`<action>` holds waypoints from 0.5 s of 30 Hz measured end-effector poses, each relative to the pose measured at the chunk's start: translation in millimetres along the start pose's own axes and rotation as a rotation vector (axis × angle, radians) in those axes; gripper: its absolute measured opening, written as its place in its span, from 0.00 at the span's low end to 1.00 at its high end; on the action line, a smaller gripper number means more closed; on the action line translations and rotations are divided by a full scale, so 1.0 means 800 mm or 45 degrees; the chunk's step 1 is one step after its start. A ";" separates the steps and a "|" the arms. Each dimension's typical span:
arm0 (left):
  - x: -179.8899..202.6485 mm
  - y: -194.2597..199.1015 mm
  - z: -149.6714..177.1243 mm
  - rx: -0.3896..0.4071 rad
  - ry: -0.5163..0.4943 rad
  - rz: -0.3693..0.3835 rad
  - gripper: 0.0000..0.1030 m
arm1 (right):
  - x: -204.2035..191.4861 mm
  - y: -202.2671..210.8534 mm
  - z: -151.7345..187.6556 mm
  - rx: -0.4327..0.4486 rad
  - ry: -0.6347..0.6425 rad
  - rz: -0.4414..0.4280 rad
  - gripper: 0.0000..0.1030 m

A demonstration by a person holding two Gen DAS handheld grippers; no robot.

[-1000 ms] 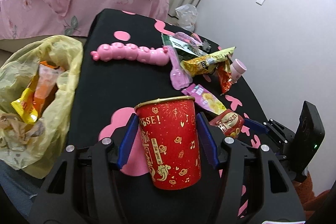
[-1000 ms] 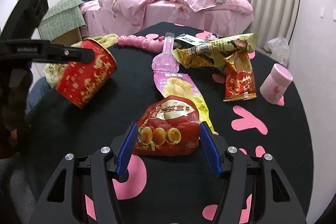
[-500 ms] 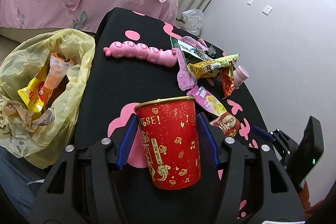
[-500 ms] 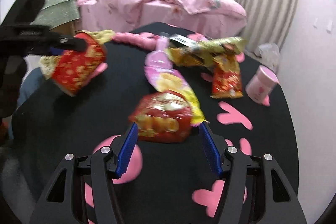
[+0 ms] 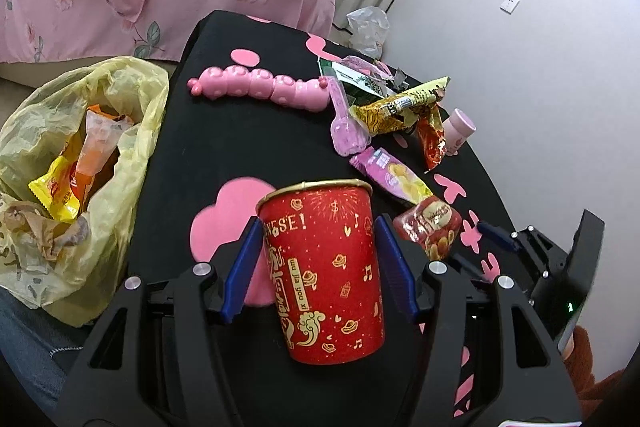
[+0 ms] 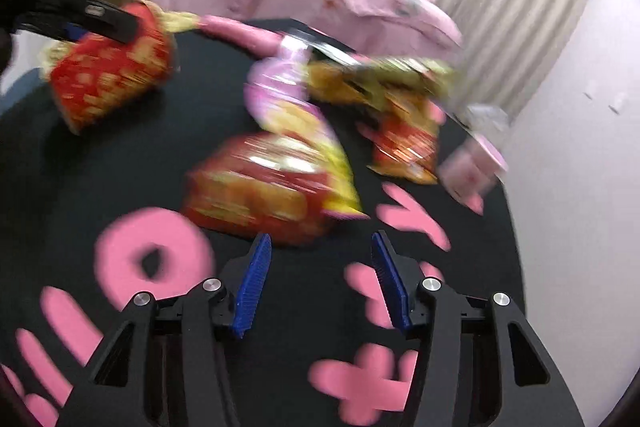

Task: Collect trash
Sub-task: 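Grasp the red snack packet with the right tool while the left tool holds the red cup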

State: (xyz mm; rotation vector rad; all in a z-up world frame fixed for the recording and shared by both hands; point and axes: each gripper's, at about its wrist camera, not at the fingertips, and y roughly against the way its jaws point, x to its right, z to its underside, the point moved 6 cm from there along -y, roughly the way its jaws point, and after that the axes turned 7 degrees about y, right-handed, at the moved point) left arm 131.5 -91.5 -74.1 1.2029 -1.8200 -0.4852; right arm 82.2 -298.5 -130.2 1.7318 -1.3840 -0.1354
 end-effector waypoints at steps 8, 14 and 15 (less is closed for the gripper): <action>0.008 -0.002 -0.008 0.008 -0.045 0.020 0.53 | 0.037 0.024 0.008 0.086 -0.346 -0.241 0.47; 0.000 0.002 -0.015 0.017 -0.053 0.031 0.53 | 0.014 0.017 -0.031 0.150 -0.302 -0.369 0.47; 0.000 0.004 -0.017 0.027 -0.052 0.033 0.53 | 0.015 0.011 -0.037 0.155 -0.310 -0.401 0.47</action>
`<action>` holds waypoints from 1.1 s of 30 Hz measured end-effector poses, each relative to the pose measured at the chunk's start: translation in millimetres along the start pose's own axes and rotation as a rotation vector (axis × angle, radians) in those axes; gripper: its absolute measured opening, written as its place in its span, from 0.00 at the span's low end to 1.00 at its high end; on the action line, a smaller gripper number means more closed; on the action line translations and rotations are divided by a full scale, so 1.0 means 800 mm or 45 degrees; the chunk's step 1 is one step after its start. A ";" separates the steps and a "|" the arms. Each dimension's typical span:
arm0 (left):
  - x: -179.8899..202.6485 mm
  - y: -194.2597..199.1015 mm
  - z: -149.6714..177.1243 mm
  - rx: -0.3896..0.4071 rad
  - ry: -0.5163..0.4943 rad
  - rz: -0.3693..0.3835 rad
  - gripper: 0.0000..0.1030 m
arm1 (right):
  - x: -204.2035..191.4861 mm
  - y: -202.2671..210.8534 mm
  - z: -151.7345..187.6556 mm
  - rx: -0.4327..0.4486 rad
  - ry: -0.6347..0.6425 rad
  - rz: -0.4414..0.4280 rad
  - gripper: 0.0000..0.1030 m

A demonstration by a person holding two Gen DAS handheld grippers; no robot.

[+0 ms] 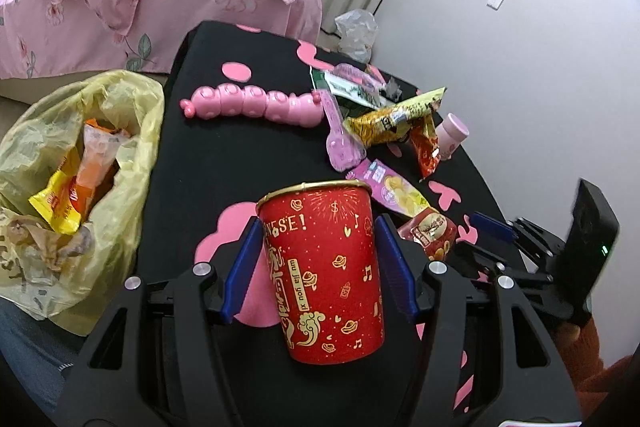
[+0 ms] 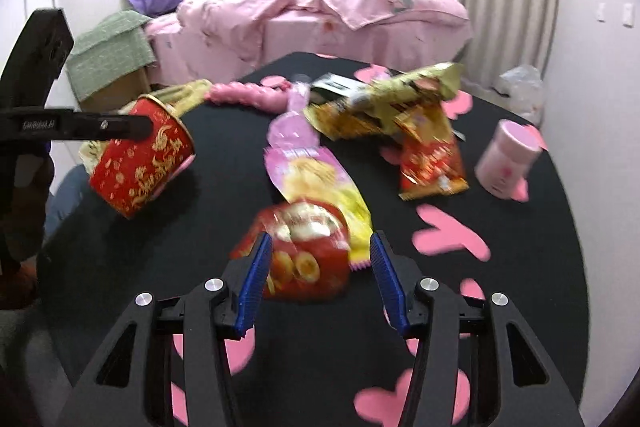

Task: Collect trash
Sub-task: 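Grasp the red snack packet with the right tool while the left tool holds the red cup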

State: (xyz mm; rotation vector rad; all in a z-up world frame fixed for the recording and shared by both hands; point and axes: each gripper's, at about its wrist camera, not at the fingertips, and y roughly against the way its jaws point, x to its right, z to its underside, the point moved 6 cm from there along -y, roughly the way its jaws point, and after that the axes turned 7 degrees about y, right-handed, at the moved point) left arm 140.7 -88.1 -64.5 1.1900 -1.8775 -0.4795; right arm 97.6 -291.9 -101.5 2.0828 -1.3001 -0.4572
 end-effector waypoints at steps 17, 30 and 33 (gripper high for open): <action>-0.023 0.013 0.005 0.024 0.060 0.021 0.53 | -0.021 -0.008 0.027 -0.163 0.123 0.070 0.47; -0.017 0.018 0.007 0.028 0.034 0.025 0.53 | -0.020 -0.011 -0.014 -0.059 0.320 -0.176 0.47; -0.021 0.024 0.006 0.039 0.035 0.009 0.53 | 0.004 -0.029 -0.009 -0.110 0.137 -0.188 0.47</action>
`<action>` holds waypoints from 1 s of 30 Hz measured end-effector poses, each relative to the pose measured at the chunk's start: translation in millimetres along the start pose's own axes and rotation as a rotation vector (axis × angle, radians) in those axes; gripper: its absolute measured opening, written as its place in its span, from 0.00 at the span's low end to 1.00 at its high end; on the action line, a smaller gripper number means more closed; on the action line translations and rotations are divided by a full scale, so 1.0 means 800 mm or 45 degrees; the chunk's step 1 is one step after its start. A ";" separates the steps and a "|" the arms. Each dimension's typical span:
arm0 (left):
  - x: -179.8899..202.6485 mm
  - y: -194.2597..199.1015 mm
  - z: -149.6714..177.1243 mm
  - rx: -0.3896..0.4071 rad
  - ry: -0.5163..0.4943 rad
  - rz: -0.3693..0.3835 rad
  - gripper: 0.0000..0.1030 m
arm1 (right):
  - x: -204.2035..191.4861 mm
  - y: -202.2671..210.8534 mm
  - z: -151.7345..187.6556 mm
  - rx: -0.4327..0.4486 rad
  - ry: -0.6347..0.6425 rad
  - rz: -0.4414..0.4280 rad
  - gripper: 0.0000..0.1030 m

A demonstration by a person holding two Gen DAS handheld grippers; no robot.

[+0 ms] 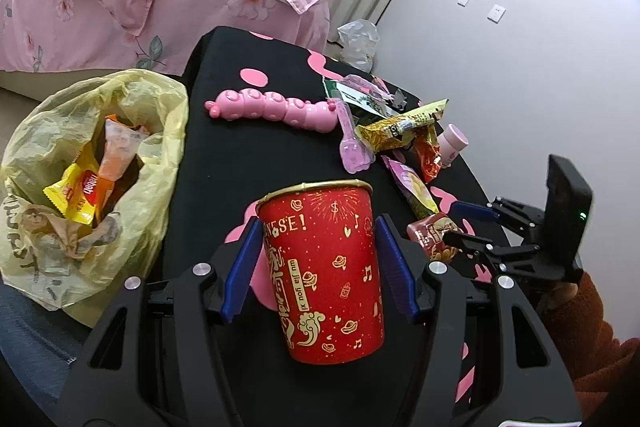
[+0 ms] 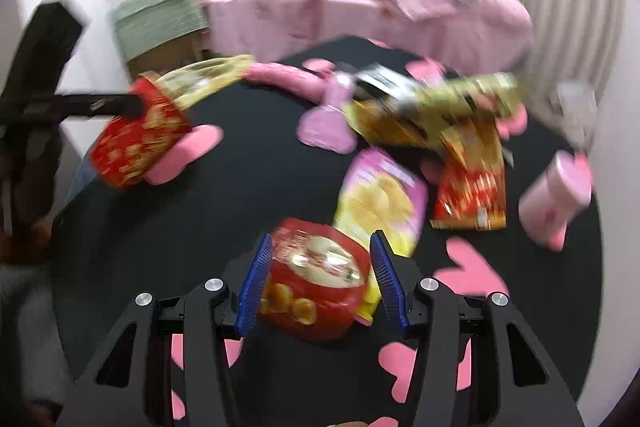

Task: Collect trash
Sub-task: 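Grasp the red snack packet with the right tool while the left tool holds the red cup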

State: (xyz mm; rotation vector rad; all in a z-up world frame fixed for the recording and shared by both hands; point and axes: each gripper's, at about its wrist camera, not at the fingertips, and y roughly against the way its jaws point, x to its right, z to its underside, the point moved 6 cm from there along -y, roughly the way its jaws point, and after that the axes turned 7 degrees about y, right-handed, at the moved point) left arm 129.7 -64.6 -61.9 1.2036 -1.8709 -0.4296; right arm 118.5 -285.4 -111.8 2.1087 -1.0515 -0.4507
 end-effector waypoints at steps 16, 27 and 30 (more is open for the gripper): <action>-0.005 -0.002 0.000 -0.010 0.025 0.005 0.54 | -0.067 0.039 0.011 0.027 0.134 0.013 0.47; -0.022 0.010 0.002 0.005 0.062 -0.009 0.54 | -0.072 -0.004 0.031 -0.109 0.140 -0.115 0.37; -0.020 0.010 0.002 0.004 0.060 0.002 0.54 | -0.085 0.000 0.029 -0.105 0.166 -0.106 0.21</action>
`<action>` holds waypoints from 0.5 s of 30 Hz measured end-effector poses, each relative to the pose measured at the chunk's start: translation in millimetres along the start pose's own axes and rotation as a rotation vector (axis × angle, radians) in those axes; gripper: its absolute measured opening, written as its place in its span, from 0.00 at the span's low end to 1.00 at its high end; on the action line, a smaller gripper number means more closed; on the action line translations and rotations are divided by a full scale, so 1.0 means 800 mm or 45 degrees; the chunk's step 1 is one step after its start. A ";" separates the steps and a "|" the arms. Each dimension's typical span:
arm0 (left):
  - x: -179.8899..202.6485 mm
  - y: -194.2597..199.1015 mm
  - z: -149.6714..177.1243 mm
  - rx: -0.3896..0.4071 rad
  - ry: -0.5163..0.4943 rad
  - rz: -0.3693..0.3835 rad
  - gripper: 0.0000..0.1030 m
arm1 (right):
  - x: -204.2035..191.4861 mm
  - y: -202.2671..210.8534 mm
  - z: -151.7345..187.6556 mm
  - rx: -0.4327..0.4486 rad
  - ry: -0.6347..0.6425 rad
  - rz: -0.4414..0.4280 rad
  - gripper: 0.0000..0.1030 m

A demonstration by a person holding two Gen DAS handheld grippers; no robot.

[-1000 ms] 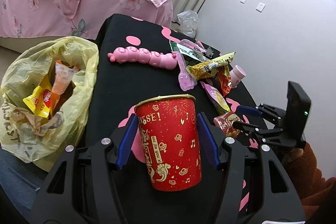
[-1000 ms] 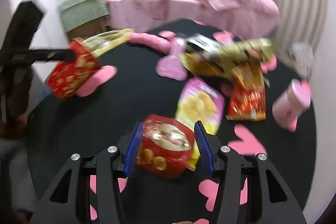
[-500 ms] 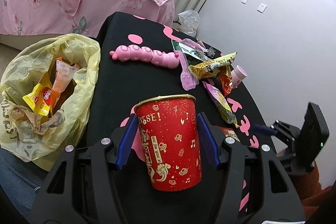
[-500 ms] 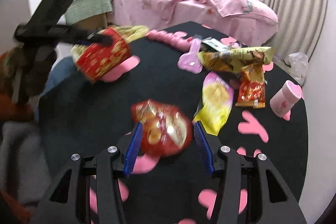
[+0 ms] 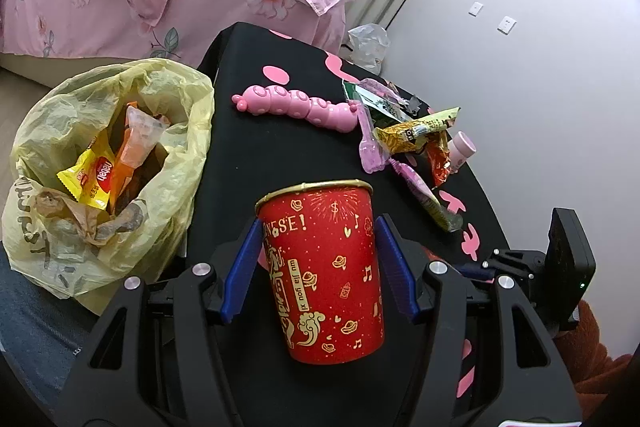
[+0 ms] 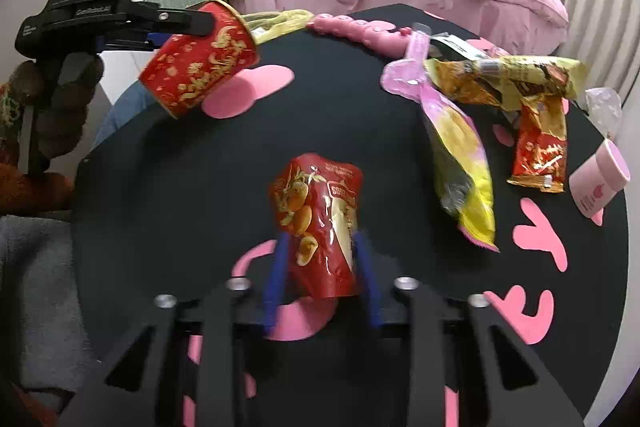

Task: Collect trash
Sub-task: 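Grasp the red snack packet with the right tool while the left tool holds the red cup, then carry the red cup and red packet over the yellow trash bag with both tools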

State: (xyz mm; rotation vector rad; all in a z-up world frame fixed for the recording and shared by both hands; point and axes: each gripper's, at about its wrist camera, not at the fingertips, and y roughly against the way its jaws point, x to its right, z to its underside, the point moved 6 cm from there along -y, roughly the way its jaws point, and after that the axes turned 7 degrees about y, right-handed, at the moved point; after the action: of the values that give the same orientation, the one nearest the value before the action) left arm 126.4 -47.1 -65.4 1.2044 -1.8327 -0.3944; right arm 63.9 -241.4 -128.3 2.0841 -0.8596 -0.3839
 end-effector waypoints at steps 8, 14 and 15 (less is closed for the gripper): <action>-0.007 0.036 -0.020 0.121 -0.047 -0.027 0.54 | 0.000 0.038 -0.063 0.187 -0.007 0.100 0.21; -0.044 0.095 -0.068 0.357 -0.087 -0.141 0.54 | 0.007 0.053 -0.149 0.349 -0.063 0.139 0.21; -0.052 0.103 -0.076 0.391 -0.086 -0.162 0.54 | 0.006 0.053 -0.166 0.371 -0.068 0.139 0.21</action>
State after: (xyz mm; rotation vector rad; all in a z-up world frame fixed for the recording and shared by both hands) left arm 133.6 39.8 2.3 1.5385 -1.9295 -0.2307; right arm 120.1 -185.3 -13.5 2.2871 -1.1108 -0.2687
